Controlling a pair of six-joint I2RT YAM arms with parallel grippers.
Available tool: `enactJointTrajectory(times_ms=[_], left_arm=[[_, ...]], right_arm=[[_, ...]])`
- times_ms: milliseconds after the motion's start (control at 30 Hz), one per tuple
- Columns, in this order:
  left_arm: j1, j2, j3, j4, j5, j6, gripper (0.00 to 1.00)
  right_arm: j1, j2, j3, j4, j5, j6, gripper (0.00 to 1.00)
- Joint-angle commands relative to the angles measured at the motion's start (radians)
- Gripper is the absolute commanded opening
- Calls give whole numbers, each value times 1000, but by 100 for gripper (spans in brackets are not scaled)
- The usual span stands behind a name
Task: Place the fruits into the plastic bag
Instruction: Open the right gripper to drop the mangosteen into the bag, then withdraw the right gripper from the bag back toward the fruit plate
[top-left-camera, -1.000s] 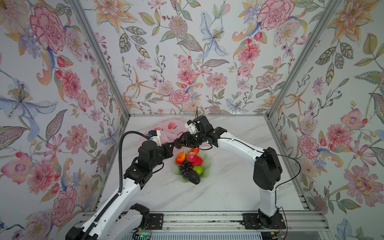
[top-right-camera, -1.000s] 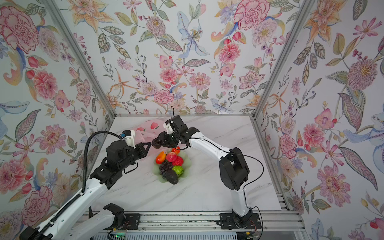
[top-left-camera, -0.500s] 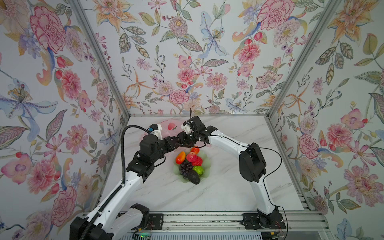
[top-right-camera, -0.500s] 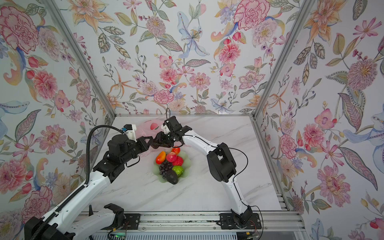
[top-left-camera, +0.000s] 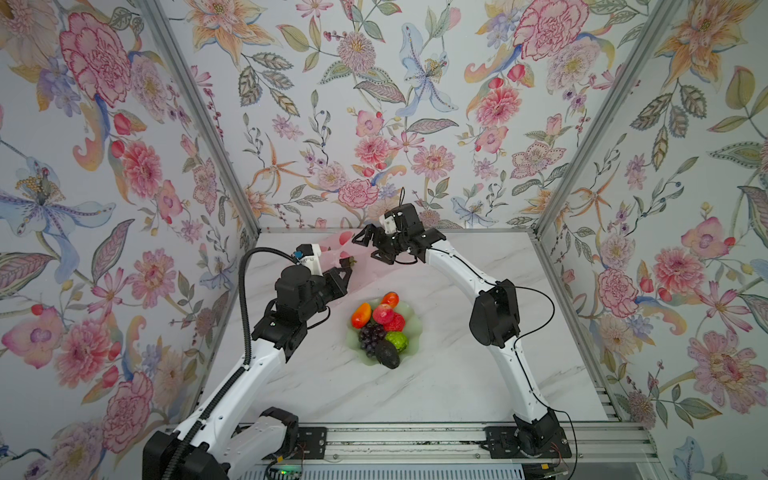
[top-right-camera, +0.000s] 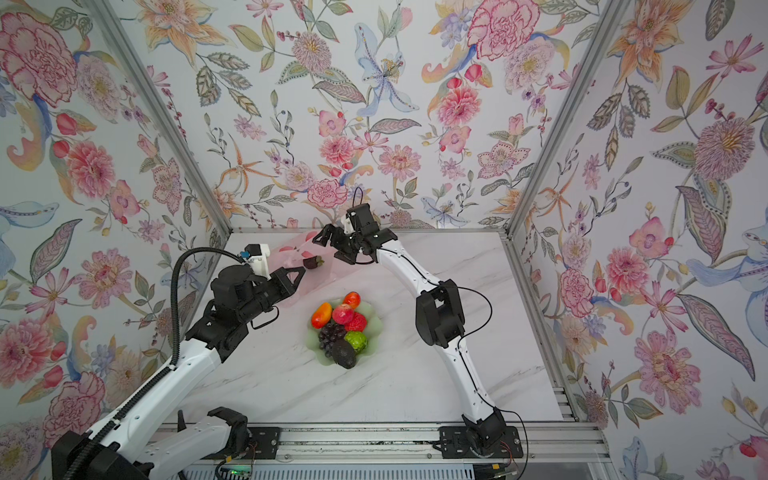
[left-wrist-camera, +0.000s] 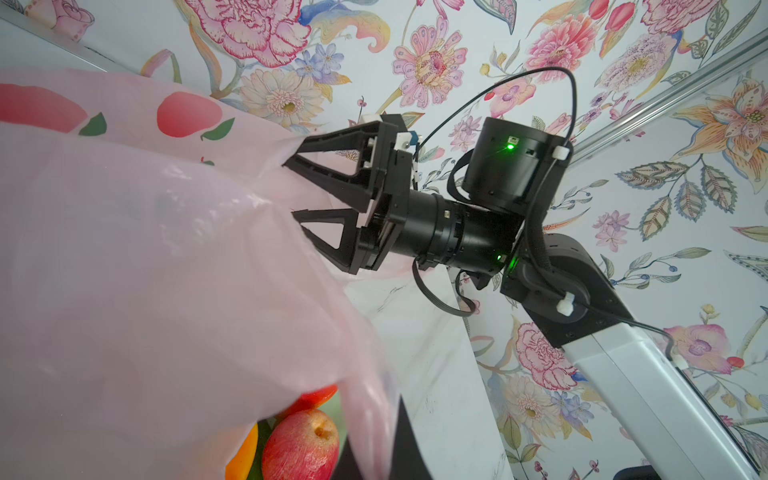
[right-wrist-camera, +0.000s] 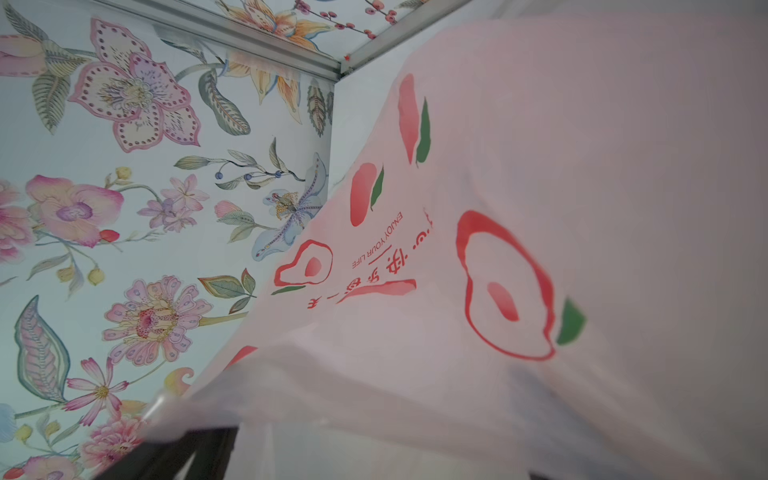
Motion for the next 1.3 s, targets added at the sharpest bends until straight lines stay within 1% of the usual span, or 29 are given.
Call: enactJointTrajectory(times_ms=[0, 67, 233, 367, 500, 633, 767, 800, 867, 900, 967, 1033, 1100, 1167, 1267], left_arm=[[21, 2, -12, 23, 12, -2, 0], [26, 1, -18, 25, 4, 1, 0], [34, -11, -38, 33, -8, 22, 0], [34, -8, -56, 31, -10, 27, 0], [33, -11, -73, 21, -12, 3, 0], [30, 14, -66, 24, -4, -26, 0], [31, 27, -43, -7, -43, -13, 0], [33, 32, -34, -20, -55, -3, 0], [34, 40, -25, -38, -74, 9, 0], [35, 43, -26, -44, -85, 10, 0], [35, 51, -39, -37, -102, -5, 0], [36, 60, -52, -12, -100, -20, 0], [38, 84, -36, -11, -109, -4, 0], [40, 124, 7, -47, -121, 24, 0], [40, 176, 65, -85, -108, 62, 0]], right_arm=[[12, -81, -10, -61, 5, -12, 99], [28, -133, -53, -84, 12, -27, 99], [118, -302, -234, -96, 61, -49, 99], [187, -452, -396, -100, 141, -51, 99], [253, -602, -495, -200, 286, -82, 99], [292, -748, -548, -382, 502, -133, 99], [288, -958, -712, -425, 695, -132, 99], [269, -1024, -776, -423, 729, -126, 99], [212, -1129, -856, -425, 721, -132, 99], [172, -1178, -888, -424, 698, -145, 99], [80, -1243, -929, -425, 619, -175, 99], [-9, -1277, -947, -433, 542, -203, 99], [-47, -1287, -948, -454, 506, -246, 99], [-62, -1282, -955, -468, 491, -275, 99], [-83, -1264, -971, -468, 449, -312, 99]])
